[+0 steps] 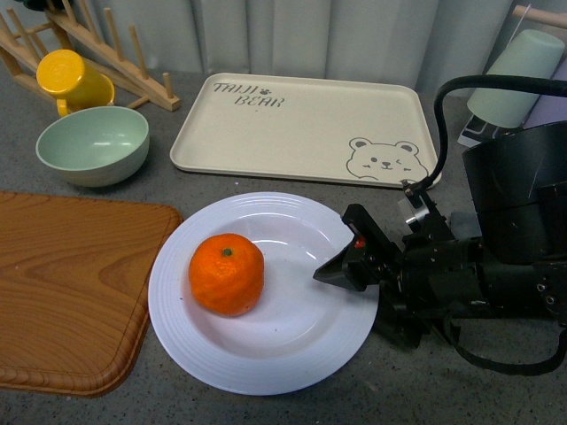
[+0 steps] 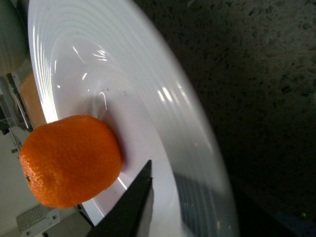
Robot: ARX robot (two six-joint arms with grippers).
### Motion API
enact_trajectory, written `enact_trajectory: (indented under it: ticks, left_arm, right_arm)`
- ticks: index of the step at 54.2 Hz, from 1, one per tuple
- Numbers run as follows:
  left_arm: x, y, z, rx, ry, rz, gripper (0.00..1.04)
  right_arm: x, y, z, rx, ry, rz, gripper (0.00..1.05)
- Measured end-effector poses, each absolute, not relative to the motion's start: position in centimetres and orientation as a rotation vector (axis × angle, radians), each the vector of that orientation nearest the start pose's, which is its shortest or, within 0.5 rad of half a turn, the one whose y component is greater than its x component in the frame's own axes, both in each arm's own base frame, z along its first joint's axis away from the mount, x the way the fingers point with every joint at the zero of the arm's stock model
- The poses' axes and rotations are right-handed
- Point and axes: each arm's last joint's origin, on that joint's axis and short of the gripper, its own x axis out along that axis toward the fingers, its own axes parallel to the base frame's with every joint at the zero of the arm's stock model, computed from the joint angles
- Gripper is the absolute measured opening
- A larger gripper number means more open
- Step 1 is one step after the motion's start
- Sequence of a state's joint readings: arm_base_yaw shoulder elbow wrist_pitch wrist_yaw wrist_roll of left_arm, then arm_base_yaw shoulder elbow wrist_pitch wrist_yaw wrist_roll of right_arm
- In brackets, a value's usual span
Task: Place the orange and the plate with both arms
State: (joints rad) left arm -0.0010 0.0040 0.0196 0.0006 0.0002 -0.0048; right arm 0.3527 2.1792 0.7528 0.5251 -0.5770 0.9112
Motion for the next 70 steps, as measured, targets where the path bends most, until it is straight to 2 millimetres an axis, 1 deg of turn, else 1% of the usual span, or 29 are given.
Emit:
enact_trajectory:
  ticks: [7,11,13,32,40,46,53,61,70]
  left_arm:
    - [9.7,0.0,17.0,-0.005,-0.016,-0.001,0.98]
    - [9.7,0.0,17.0,-0.004,-0.016,-0.001,0.98]
    - [9.7,0.0,17.0,-0.005,-0.016,-0.001,0.98]
    - [9.7,0.0,17.0,-0.004,-0.016,-0.001,0.98]
    - [9.7,0.0,17.0,-0.004,-0.016,-0.001,0.98]
    - [9.7,0.0,17.0,-0.004,-0.016,-0.001,0.98]
    - [9.7,0.0,17.0,-0.004,-0.016,-0.001,0.98]
    - [9.7,0.0,17.0,-0.005,-0.016,-0.001,0.98]
    - [9.7,0.0,17.0,-0.004,-0.016,-0.001,0.98]
  right_arm:
    - [29.7,12.6,1.4,0.881,1.270,0.407,0.11]
    - [29.8,12.7,1.7,0.883,1.265,0.430,0.05]
    - [29.9,12.8,1.8,0.881,1.258,0.434,0.04]
    - [29.5,12.5,1.8,0.884,1.197,0.474,0.04]
    - [29.1,12.0,1.9,0.915,1.148,0.501,0.04]
    - [29.3,11.6,2.3,0.960,1.105,0.521,0.04]
    - [29.8,11.2,3.1,1.012,1.047,0.518,0.04]
    - [31.0,11.1,3.7,1.061,0.996,0.466,0.04]
    - [33.4,11.7,4.5,1.109,0.953,0.429,0.04]
